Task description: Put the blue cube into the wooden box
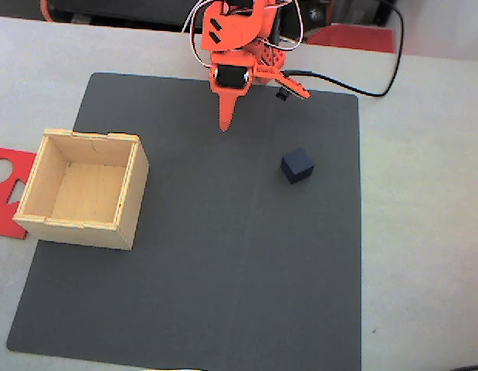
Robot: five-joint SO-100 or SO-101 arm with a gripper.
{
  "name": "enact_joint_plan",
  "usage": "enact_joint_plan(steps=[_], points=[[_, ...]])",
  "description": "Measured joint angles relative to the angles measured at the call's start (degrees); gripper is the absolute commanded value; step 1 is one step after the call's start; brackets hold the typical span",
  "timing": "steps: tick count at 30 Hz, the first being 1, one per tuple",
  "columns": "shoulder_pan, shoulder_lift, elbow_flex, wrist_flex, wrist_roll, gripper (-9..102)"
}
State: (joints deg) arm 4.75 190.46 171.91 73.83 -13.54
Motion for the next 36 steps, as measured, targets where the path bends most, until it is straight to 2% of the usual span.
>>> enact_joint_plan(steps=[2, 5, 8, 36], points=[[-0.9, 0.0, 0.4, 0.0, -0.4, 0], [-9.1, 0.0, 0.5, 0.0, -7.4, 0], [-10.5, 0.0, 0.5, 0.0, -8.7, 0], [-10.8, 0.0, 0.5, 0.0, -9.0, 0]])
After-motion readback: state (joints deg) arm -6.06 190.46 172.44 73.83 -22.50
